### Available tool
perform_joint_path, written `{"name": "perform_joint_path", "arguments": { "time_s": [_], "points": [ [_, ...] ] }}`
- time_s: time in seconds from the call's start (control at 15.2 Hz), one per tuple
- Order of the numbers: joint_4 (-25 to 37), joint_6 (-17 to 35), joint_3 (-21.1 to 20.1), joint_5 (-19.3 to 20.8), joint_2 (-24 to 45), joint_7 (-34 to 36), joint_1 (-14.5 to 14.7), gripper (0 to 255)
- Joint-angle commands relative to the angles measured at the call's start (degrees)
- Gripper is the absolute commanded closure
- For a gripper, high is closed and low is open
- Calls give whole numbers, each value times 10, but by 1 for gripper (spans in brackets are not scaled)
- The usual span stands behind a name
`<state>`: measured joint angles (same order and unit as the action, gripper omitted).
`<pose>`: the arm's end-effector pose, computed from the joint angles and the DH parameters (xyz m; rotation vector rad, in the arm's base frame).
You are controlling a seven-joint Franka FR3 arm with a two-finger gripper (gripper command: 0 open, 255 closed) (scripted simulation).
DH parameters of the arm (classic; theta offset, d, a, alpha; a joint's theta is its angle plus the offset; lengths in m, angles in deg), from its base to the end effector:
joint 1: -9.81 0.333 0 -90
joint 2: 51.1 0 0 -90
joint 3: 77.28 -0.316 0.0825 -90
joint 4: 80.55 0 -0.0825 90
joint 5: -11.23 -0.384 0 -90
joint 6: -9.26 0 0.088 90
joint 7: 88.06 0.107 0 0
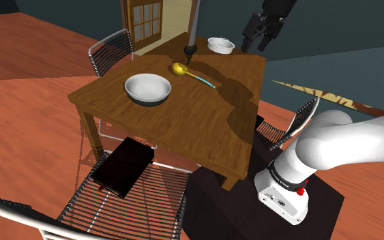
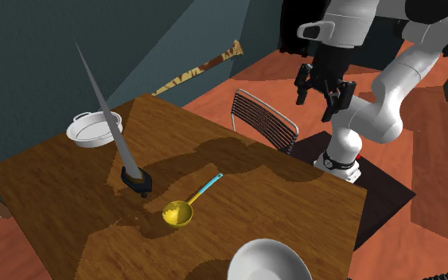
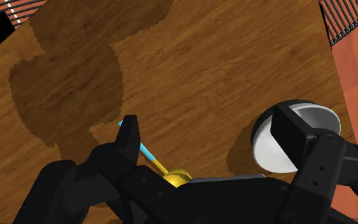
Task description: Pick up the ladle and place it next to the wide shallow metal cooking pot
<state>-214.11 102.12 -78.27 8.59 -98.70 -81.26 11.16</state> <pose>0.2993 0.0189 0.6207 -3.0912 0.1272 -0.1818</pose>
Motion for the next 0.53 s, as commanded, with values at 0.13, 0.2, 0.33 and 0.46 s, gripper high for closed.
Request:
{"name": "perform_joint_path", "arguments": {
  "time_s": [0.13,0.2,0.33,0.46],
  "points": [
    [-10,36,8,11,27,-24,2,0],
    [-13,53,12,16,41,-36,3,0],
    [-18,89,20,26,72,-59,4,0],
    [-19,123,28,35,106,-82,6,0]
  ]
}}
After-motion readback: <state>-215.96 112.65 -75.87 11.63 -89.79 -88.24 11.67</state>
